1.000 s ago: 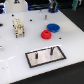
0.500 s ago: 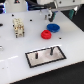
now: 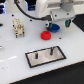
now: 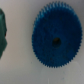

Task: Insert the blue gear onto the right peg, followed by the red gear

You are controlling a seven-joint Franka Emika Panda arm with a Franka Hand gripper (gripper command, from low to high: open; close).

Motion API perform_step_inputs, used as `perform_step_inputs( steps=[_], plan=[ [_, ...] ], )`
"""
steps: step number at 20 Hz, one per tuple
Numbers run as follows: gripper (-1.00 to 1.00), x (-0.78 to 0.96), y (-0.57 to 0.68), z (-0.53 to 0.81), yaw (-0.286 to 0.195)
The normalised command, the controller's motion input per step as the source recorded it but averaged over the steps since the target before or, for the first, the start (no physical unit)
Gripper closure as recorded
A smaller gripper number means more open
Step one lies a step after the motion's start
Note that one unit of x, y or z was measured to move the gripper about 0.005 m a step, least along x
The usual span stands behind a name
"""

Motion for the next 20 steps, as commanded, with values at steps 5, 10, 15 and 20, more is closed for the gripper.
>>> perform_step_inputs(
  steps=[5, 10, 15, 20],
  plan=[
    [-1.00, -0.34, 0.00, 0.19, 0.000],
    [-1.00, -0.38, -0.03, -0.02, 0.000],
    [1.00, -0.19, -0.06, -0.19, 0.000],
    [1.00, -0.09, -0.05, -0.24, 0.000]
  ],
)
